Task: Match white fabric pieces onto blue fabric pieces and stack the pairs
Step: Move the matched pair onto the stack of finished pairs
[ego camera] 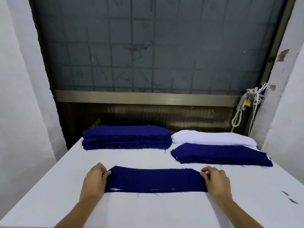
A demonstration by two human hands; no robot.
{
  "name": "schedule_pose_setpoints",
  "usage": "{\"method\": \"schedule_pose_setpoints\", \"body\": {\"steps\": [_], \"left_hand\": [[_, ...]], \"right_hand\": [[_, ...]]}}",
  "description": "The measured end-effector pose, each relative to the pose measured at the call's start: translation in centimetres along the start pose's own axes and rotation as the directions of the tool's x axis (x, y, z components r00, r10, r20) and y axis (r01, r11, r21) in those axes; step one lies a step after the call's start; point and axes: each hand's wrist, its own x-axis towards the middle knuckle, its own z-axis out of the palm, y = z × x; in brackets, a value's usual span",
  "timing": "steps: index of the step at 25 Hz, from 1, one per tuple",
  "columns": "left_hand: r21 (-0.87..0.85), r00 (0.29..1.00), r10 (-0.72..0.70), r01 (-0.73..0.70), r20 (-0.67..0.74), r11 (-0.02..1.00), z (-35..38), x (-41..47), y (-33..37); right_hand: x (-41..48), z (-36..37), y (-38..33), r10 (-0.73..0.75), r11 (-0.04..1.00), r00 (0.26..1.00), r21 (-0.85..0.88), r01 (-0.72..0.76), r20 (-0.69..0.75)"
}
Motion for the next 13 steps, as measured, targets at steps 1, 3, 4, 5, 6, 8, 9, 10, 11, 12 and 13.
{"method": "schedule_pose_setpoints", "body": {"steps": [1,3,4,5,6,8,9,10,11,12,13], "left_hand": [[-0.009,1.0,0.002,-0.002,-0.003,1.0,-0.1,-0.2,0.1],[-0.007,1.0,0.001,-0.001,-0.001,1.0,-0.2,-0.4,0.3],[0.011,1.0,0.001,-0.001,0.001,1.0,-0.3,-0.5,0.4],[0.025,1.0,-0.002,0.002,0.001,1.0,-0.4,-0.6,0.4],[0.027,1.0,-0.01,0.01,-0.003,1.0,-0.6,-0.7,0.4],[0.013,1.0,-0.026,0.026,-0.011,1.0,-0.9,-0.8,0.4],[0.008,0.999,-0.035,0.035,-0.018,0.999,-1.0,-0.9,0.4],[0.008,0.998,-0.047,0.047,-0.028,0.999,-1.1,-0.9,0.4],[0.012,0.998,-0.057,0.058,-0.039,0.998,-1.2,-0.9,0.4],[0.021,0.997,-0.064,0.065,-0.044,0.998,-1.2,-0.9,0.4],[0.029,0.997,-0.066,0.068,-0.045,0.997,-1.2,-0.9,0.4]], "right_hand": [[0.0,0.1,0.1,-0.004,1.0,1.0,-0.001,0.004,-0.005],[-0.1,0.1,0.2,0.008,1.0,1.0,0.009,-0.008,-0.017],[-0.1,0.1,0.2,0.011,1.0,1.0,0.006,-0.011,-0.02],[-0.1,0.1,0.2,0.01,1.0,1.0,-0.003,-0.01,-0.018],[-0.1,0.1,0.2,0.005,1.0,1.0,-0.013,-0.006,-0.012],[-0.3,0.2,-0.1,-0.01,0.999,1.0,-0.031,0.01,-0.002],[-0.5,0.2,-0.2,-0.017,0.999,1.0,-0.043,0.017,0.003],[-0.6,0.2,-0.2,-0.024,0.998,1.0,-0.058,0.024,0.011],[-0.6,0.2,-0.3,-0.032,0.997,0.999,-0.076,0.033,0.021],[-0.7,0.2,-0.3,-0.042,0.994,0.999,-0.095,0.045,0.03],[-0.7,0.2,-0.3,-0.052,0.992,0.998,-0.112,0.056,0.038]]}}
